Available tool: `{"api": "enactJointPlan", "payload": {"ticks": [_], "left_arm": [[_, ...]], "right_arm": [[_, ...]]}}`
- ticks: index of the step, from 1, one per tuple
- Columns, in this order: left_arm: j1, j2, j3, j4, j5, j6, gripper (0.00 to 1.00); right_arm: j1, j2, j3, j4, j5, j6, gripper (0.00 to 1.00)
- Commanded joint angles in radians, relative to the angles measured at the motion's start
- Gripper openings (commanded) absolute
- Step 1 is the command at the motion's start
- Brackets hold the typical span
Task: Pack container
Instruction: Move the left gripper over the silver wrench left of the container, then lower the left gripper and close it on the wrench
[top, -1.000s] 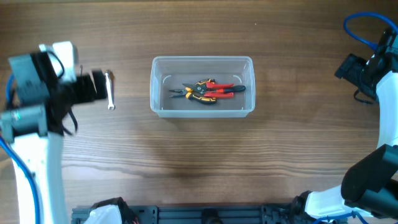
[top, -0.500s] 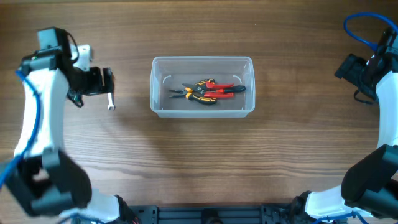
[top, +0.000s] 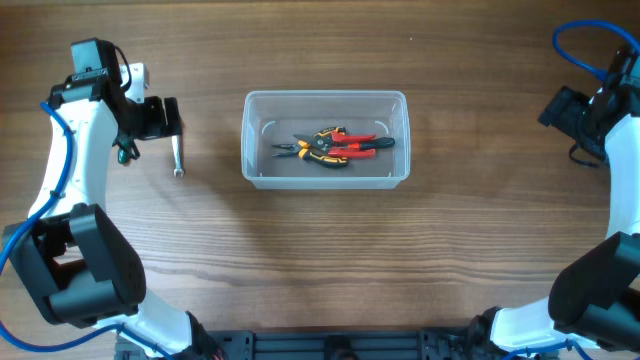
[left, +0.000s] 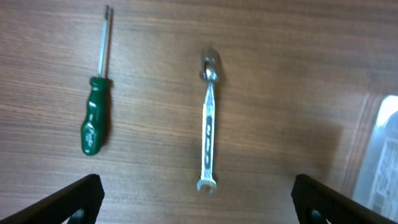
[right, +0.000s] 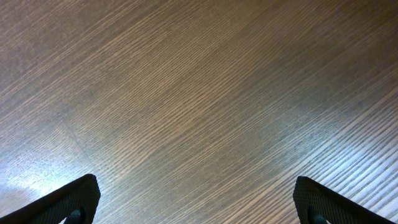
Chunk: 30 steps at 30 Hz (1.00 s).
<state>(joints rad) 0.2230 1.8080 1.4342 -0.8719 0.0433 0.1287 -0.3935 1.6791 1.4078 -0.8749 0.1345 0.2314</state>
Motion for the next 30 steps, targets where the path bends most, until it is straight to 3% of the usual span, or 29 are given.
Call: {"api": "enactJointPlan", "payload": {"ticks": [1,12,24,30], "left_arm": [[0.002,0.022,0.010,0.009,-0.034,-0.017,1.00],[0.002,0.249,0.263,-0.152,-0.026,-0.006,1.00],[-0.006,0.285,0.266,-0.126,-0.035,0.020,1.00],[-0.063,0.339,0.266,-0.143,-0.145,0.019,1.00]], "right_arm": [[0.003,0.000,-0.006,0.000,-0.001,0.011,1.00],[0.003,0.000,-0.006,0.001,-0.001,0.011,1.00],[0.003,0.000,-0.006,0.001,-0.001,0.011,1.00],[0.003,0.000,-0.006,0.001,-0.001,0.011,1.00]]}}
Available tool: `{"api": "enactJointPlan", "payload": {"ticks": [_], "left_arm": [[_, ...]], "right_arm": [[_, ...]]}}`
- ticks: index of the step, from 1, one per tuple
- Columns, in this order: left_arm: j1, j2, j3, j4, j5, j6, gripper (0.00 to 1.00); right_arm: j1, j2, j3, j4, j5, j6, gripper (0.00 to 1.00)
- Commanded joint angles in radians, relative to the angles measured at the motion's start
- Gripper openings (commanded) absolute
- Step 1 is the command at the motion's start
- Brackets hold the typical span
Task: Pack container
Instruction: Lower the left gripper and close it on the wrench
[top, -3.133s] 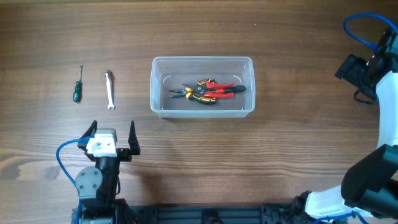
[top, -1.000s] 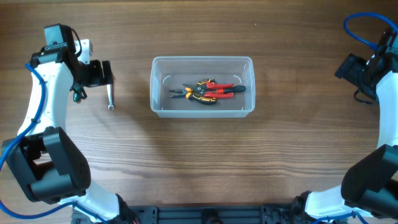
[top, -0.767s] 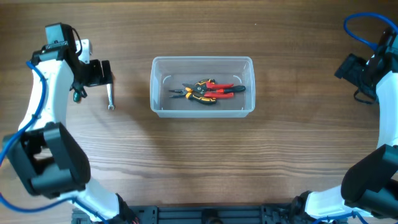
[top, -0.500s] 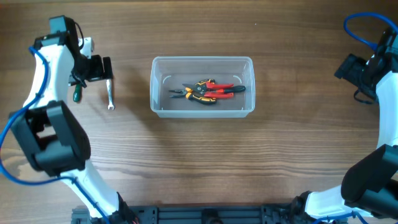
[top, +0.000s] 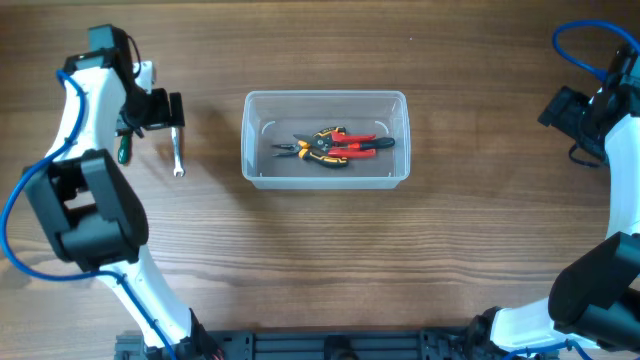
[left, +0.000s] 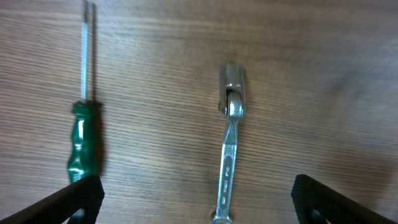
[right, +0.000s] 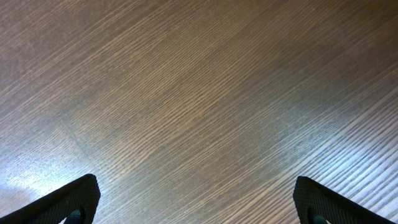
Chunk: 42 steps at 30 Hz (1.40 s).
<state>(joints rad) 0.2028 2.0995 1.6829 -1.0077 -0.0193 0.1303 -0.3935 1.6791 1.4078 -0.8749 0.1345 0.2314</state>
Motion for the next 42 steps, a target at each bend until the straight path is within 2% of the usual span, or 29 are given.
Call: {"api": "enactJointPlan", "payload": {"ticks": [1,10,42], "left_arm": [[-0.052,0.056,0.017,-0.005,-0.095,0.018,1.00],[-0.013,0.076,0.017,0.012,-0.014,-0.019,1.00],[-0.037,0.129,0.017,0.051,-0.016,-0.015,1.00]], "right_arm": [[0.003,0.000,-0.006,0.001,-0.001,0.011,1.00],[0.003,0.000,-0.006,0.001,-0.001,0.011,1.00],[0.003,0.000,-0.006,0.000,-0.001,0.011,1.00]]}}
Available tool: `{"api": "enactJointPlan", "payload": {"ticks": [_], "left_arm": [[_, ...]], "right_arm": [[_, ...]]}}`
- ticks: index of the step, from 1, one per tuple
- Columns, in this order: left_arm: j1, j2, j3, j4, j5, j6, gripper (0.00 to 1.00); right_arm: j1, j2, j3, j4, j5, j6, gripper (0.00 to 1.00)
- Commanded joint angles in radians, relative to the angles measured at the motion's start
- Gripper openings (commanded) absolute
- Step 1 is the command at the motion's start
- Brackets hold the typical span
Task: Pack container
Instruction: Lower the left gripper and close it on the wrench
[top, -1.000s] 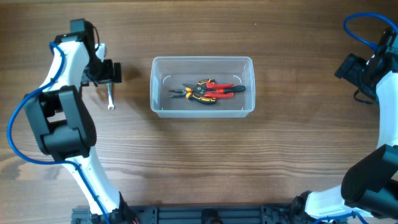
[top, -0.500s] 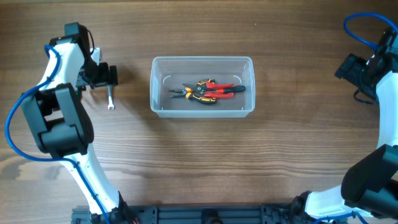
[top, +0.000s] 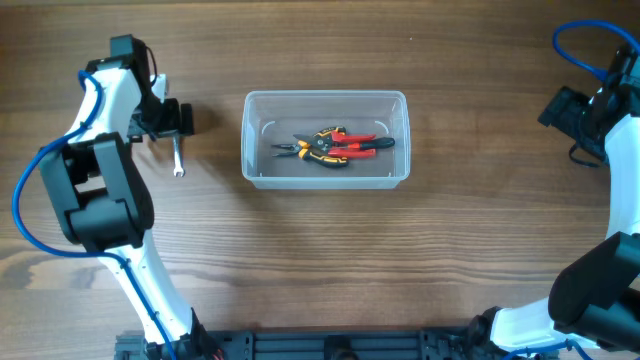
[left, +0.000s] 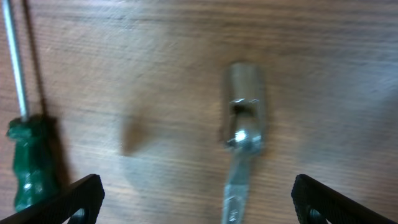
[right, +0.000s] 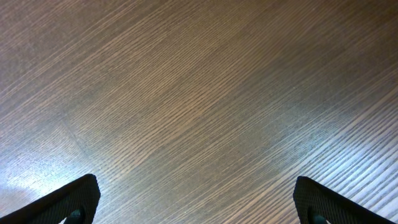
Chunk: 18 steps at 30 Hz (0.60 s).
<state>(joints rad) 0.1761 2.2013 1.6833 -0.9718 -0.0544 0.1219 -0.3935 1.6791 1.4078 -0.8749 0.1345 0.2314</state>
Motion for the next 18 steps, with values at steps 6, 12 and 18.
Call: {"api": "enactJointPlan", "payload": {"ticks": [6,12,18], "left_arm": [[-0.010,0.037,0.017,0.017,0.019,-0.007,1.00],[-0.010,0.076,0.017,0.007,0.049,-0.007,1.00],[-0.010,0.077,0.017,0.015,0.049,-0.006,1.00]], "right_arm": [[0.003,0.000,-0.006,0.001,-0.001,0.011,1.00],[0.003,0.000,-0.006,0.001,-0.001,0.011,1.00],[0.003,0.000,-0.006,0.001,-0.001,0.011,1.00]]}}
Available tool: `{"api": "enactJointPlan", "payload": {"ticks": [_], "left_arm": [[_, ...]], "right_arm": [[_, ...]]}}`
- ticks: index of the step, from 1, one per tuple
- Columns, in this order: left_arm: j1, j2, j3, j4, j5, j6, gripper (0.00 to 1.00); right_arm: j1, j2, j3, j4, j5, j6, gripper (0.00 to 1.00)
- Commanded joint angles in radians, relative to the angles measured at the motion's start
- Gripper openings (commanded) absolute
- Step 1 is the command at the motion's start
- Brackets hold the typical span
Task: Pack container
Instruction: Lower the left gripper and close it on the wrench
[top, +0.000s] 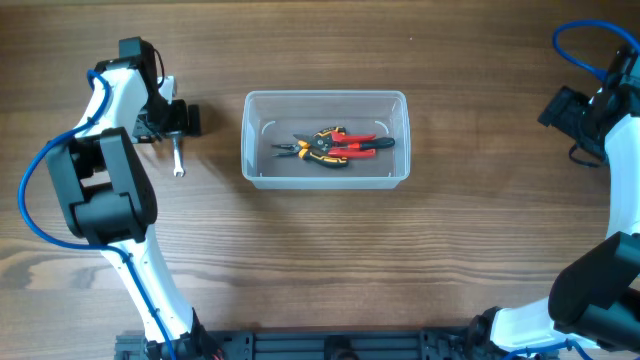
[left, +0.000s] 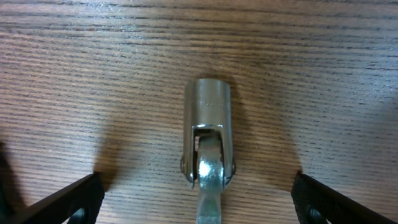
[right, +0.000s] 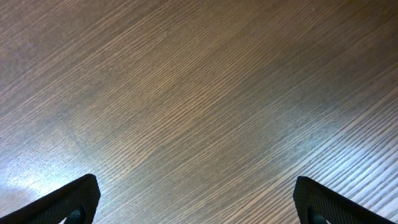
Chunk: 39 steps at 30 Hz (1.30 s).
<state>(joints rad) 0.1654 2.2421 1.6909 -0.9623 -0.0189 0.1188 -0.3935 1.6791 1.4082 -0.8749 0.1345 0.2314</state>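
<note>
A clear plastic container (top: 326, 175) sits mid-table with red and orange-black pliers (top: 335, 145) inside. Left of it a silver wrench (top: 177, 158) with a swivel socket head (left: 208, 132) lies on the wood. My left gripper (left: 198, 208) is open and low over that socket end, one finger on each side of the shank, neither touching it. At the far right edge my right gripper (right: 198, 205) is open over bare wood.
The left arm (top: 105, 120) covers the table just left of the wrench, so the green screwdriver is out of view. A blue cable (top: 585, 45) loops above the right arm. Bare wood lies in front of the container.
My left gripper has dropped closer to the wrench, whose socket head now fills the middle of the wrist view. The green screwdriver has left that view. The right arm is unchanged.
At first my left gripper hung open high over the whole wrench and the green screwdriver. At each later moment it was lower and centred more on the wrench's socket end, and now it straddles that end. Right arm, container and pliers stayed put.
</note>
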Motion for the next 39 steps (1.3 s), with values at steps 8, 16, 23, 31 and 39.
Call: {"api": "enactJointPlan", "payload": {"ticks": [8,16,23,31,39], "left_arm": [[0.001,0.036,0.009,0.024,0.014,-0.003,1.00],[0.001,0.036,0.009,0.002,0.041,-0.004,1.00],[0.001,0.036,0.009,0.001,0.048,-0.004,1.00],[0.000,0.036,0.009,0.001,0.060,-0.004,1.00],[0.001,0.036,0.009,0.001,0.077,-0.003,0.88]], "right_arm": [[0.003,0.000,-0.006,0.001,-0.001,0.011,1.00],[0.003,0.000,-0.006,0.000,-0.001,0.011,1.00],[0.003,0.000,-0.006,0.001,-0.001,0.011,1.00],[0.003,0.000,-0.006,0.000,-0.001,0.011,1.00],[0.003,0.000,-0.006,0.000,-0.001,0.011,1.00]]}}
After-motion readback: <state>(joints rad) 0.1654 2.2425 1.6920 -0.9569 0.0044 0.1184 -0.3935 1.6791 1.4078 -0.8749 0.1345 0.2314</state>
